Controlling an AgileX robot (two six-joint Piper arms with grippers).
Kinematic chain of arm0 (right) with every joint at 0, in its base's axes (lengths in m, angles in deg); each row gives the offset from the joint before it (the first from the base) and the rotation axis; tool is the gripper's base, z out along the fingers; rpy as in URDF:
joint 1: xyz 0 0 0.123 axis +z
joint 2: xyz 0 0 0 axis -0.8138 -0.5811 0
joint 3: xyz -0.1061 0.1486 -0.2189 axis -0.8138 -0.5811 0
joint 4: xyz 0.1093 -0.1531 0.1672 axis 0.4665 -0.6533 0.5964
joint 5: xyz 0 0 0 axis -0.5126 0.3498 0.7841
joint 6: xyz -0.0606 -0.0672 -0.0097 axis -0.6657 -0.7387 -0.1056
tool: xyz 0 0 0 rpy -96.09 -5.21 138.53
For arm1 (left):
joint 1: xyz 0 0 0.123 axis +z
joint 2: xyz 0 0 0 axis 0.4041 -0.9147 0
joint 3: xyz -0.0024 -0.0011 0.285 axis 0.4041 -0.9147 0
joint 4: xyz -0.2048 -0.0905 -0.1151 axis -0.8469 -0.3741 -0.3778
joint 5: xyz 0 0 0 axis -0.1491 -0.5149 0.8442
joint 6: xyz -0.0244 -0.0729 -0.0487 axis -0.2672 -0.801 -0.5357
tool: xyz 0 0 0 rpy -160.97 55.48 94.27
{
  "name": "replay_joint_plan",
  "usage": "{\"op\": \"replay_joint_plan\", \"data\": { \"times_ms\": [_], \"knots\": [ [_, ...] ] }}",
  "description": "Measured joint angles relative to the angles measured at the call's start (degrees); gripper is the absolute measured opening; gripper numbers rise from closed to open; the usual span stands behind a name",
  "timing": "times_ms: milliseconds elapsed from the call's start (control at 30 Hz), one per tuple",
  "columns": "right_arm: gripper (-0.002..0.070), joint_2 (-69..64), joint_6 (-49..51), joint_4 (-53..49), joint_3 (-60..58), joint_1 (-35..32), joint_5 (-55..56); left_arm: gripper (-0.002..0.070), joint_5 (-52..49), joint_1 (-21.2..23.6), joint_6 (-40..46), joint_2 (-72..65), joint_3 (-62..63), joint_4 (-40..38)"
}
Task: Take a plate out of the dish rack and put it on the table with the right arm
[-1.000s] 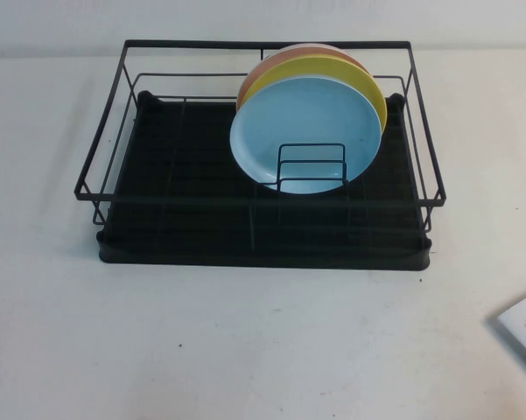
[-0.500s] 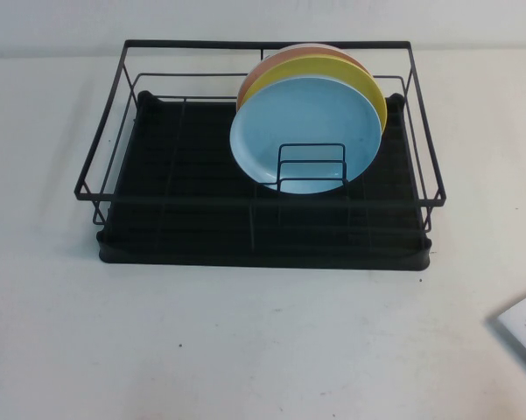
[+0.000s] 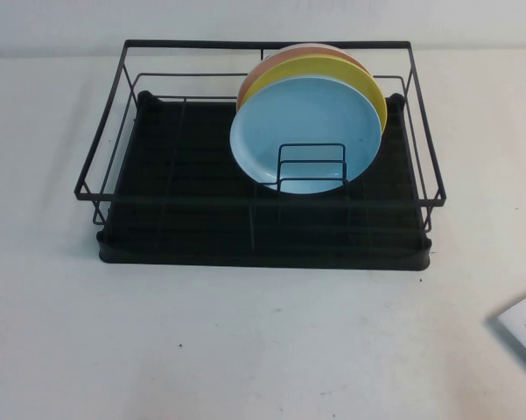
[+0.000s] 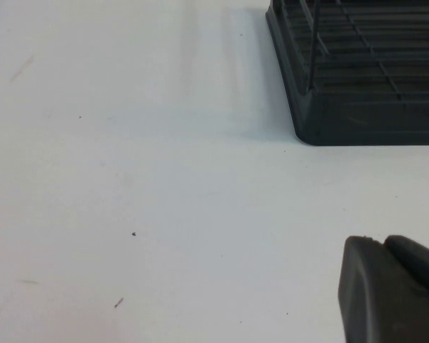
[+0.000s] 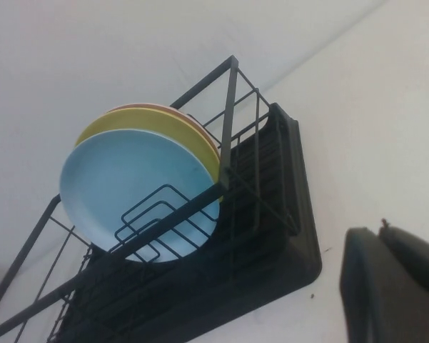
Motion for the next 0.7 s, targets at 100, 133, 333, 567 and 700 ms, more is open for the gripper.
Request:
{"op": "replay_joint_plan", "data": {
  "times_ms": [100,133,333,567,700],
  "knots": [
    [-0.0018,0.00,0.00,1.34,0.00,0.00,0.08,-0.0004,0.00,0.00,0.00,0.00,0.00,0.00],
    [-0.0018,0.00,0.00,2.05,0.00,0.00,0.08,-0.0004,0.00,0.00,0.00,0.00,0.00,0.00],
    [-0.0017,-0.80,0.00,1.87,2.97,0.00,-3.64,-0.0004,0.00,0.00,0.00,0.00,0.00,0.00],
    [-0.0018,-16.75,0.00,-9.32,18.56,0.00,-17.25,-0.0004,0.00,0.00,0.00,0.00,0.00,0.00],
    [-0.0018,-26.73,-3.22,-12.56,26.71,0.00,-21.22,-0.0004,0.00,0.00,0.00,0.00,0.00,0.00]
  ]
}}
